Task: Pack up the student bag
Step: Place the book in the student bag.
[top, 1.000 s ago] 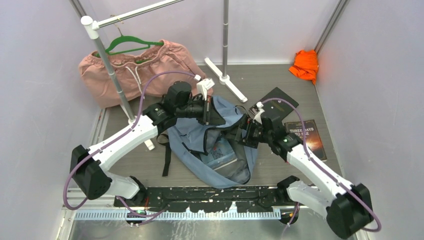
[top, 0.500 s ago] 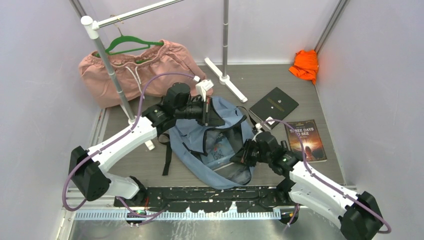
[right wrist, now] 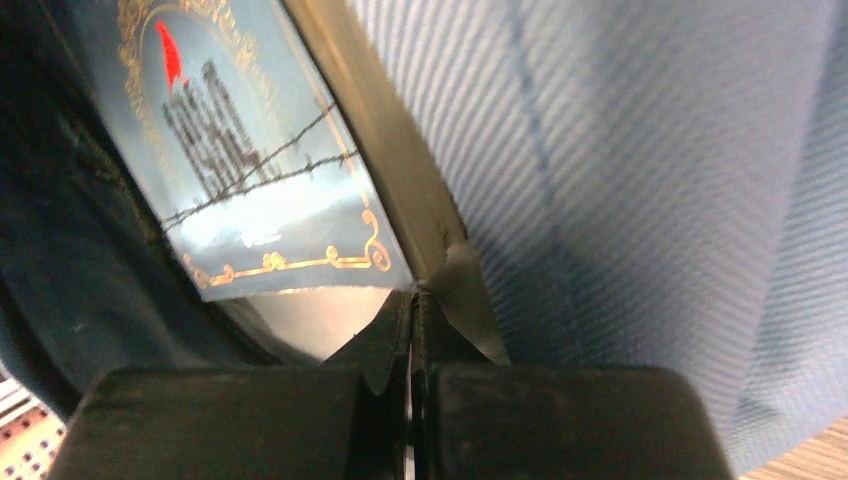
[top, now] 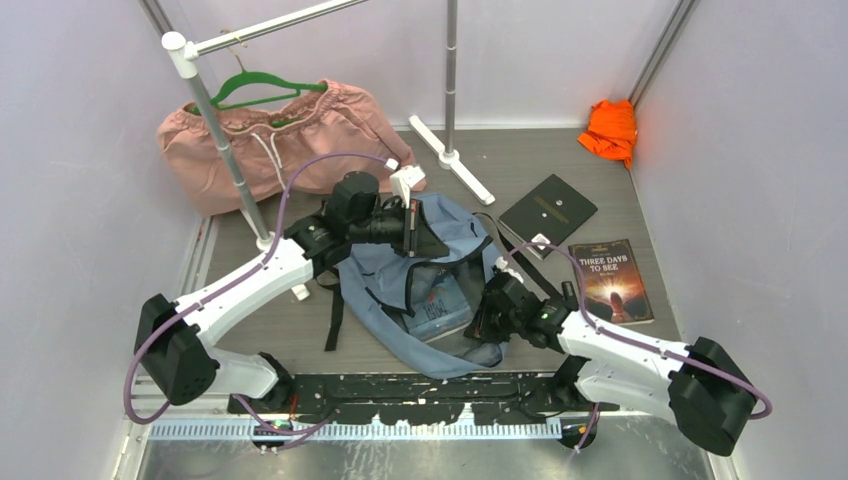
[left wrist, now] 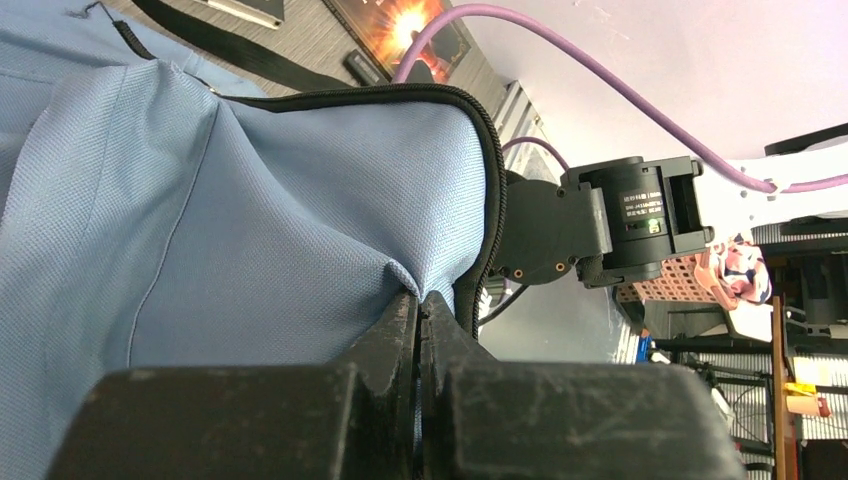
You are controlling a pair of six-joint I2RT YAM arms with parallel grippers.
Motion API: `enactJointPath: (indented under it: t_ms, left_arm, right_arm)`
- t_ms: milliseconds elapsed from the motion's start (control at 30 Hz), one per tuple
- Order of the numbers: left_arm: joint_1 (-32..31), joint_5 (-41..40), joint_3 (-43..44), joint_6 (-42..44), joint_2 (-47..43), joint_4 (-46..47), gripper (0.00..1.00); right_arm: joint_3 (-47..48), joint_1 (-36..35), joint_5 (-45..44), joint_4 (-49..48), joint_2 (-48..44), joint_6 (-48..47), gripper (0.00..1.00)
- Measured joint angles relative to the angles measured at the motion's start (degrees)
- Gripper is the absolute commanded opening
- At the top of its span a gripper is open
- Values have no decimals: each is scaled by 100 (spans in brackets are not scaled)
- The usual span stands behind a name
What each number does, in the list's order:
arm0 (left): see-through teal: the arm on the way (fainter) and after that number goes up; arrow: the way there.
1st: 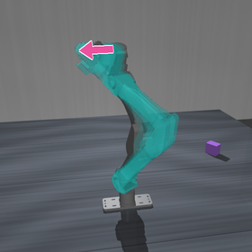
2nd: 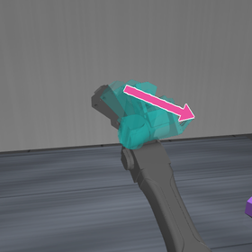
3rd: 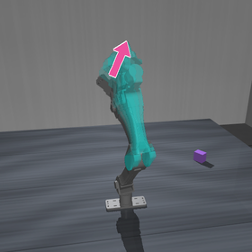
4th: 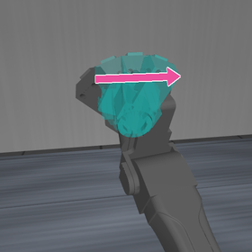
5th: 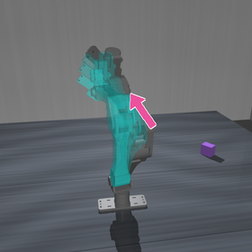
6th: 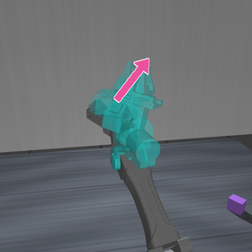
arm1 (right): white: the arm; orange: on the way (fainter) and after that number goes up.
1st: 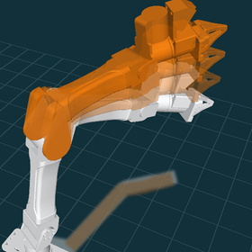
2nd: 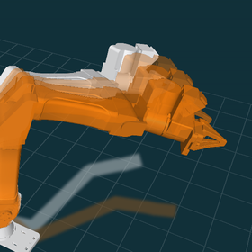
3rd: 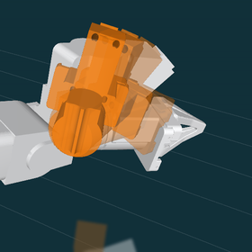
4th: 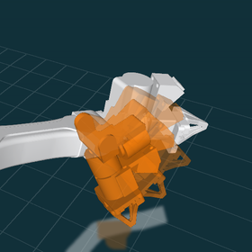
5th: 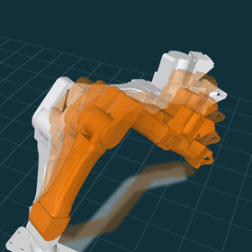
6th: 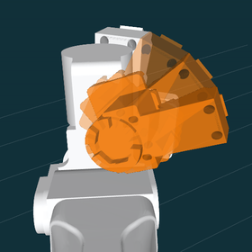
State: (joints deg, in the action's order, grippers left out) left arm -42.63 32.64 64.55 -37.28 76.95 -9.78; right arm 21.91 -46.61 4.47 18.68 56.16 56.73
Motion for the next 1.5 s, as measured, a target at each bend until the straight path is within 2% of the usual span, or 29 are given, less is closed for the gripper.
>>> enactJointPath:
  t_ms: [167, 333, 600, 800, 967, 1300, 1400, 1500]
  left_arm:
    - [0, 94, -61, -44, 0, 92, 0]
    - [-13, 267, -149, -138, 0, 186, 0]
    - [-26, 531, -352, -393, 4, 590, 0]
    - [-26, 599, -391, -479, 9, 678, 0]
    - [-26, 568, -391, -409, 9, 614, 0]
    - [-48, 468, -391, -343, -20, 518, 0]
    - [-48, 393, -391, -310, -61, 511, 0]
    - [-48, 254, -391, -286, -114, 450, 0]
  right_arm:
    - [-48, -46, -614, -284, 179, 48, 1]
    - [-411, -55, -1088, -1357, 317, 262, 1]
    - [-52, -44, -1805, -2887, 1670, 236, 1]
    - [22, 109, -1720, -3825, 2288, 319, 1]
    - [-520, 120, -1432, -4612, 2135, 675, 1]
    - [-1084, 85, -1541, -3965, 98, 957, 4]
    - [-1202, 85, -1655, -3856, -70, 1008, 3]
    - [-1217, 85, -1687, -3877, 219, 1073, 4]
